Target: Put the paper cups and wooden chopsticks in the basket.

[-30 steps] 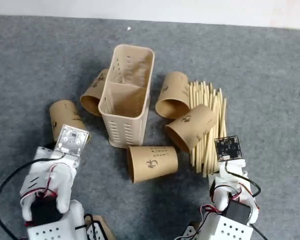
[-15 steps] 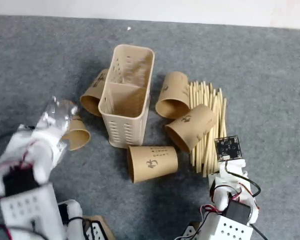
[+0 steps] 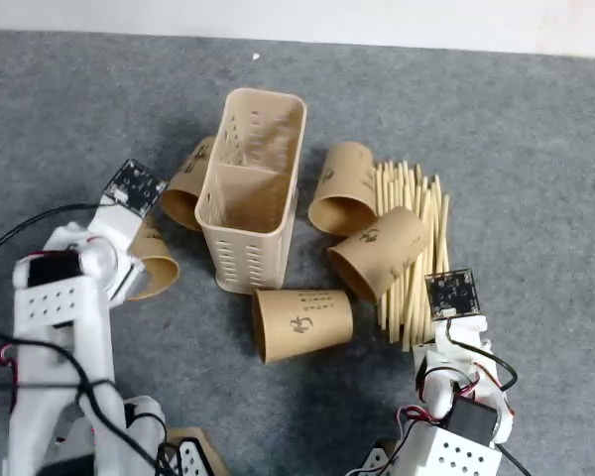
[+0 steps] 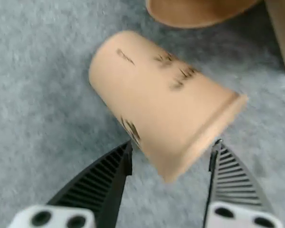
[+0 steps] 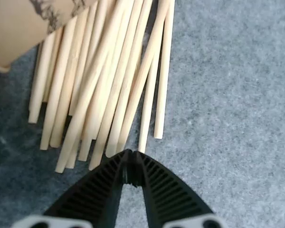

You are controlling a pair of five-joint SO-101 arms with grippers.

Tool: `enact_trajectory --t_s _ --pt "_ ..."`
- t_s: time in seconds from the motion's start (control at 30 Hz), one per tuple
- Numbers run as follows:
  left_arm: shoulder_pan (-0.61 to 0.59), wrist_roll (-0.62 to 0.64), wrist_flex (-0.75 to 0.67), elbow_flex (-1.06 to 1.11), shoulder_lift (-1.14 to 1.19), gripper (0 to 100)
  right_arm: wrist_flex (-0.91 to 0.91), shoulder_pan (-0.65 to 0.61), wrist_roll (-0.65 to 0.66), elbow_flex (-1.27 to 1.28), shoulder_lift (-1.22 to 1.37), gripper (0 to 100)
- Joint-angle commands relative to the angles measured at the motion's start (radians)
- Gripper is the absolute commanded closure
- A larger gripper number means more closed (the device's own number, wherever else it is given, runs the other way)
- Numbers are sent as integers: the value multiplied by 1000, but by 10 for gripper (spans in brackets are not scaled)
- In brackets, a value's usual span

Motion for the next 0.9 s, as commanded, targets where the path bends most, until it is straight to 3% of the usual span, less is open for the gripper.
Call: enact_trajectory --t_s 0.0,0.2,0.37,0.43,0.6,0.8,0.87 --pt "-18 -8 -161 -45 79 720 -2 -4 9 104 -5 992" --pt "-24 -8 -302 -45 180 870 -2 -4 9 104 -5 992" --pt "-25 -2 -284 -107 180 995 -2 -4 9 104 -5 992" --pt "-38 0 -233 -160 180 996 -2 -4 9 104 -5 992" --pt "-68 74 -29 -423 180 997 -2 -4 9 104 -5 992" --pt "-56 155 443 -1043 189 997 -2 -4 9 104 -5 992" --pt "5 163 585 -1273 191 997 -2 -4 9 104 -5 992"
